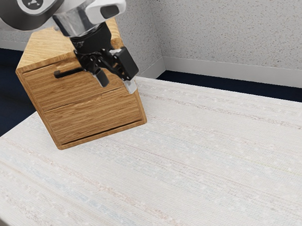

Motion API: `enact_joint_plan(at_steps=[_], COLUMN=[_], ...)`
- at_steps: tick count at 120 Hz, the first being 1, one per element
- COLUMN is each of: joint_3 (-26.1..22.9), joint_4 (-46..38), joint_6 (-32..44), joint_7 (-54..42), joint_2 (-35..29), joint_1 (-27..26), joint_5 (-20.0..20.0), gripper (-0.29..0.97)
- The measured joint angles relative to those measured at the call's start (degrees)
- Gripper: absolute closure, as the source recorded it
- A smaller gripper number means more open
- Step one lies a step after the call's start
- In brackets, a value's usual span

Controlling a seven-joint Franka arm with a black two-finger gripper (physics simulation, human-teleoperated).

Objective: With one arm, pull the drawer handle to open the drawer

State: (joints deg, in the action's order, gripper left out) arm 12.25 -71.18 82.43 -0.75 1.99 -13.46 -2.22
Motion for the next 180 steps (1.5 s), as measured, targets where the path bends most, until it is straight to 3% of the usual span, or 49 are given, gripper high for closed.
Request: enact_joint_plan(at_steps=[12, 34, 52, 106, 137, 160, 180], joint_3=[0.01, 0.05, -0.24, -0.12, -6.51, -6.83, -7.87], joint_4=[0.06, -0.01, -0.03, 0.56, -6.21, -15.38, -17.75], joint_6=[-0.09, -0.77, -1.4, -7.86, -10.73, -9.67, -7.65], joint_7=[0.01, -0.09, -0.17, -0.3, -0.3, -0.29, -1.05], joint_2=[0.57, 0.0, -0.06, -1.17, -9.74, -17.89, -19.56], joint_1=[0.67, 6.65, 9.57, 3.22, 6.29, 8.38, 8.45], joint_5=[0.05, 0.15, 2.28, 3.91, 11.91, 14.42, 19.27], gripper=[0.0, 0.0, 0.0, 0.0, 0.0, 0.0, 0.0])
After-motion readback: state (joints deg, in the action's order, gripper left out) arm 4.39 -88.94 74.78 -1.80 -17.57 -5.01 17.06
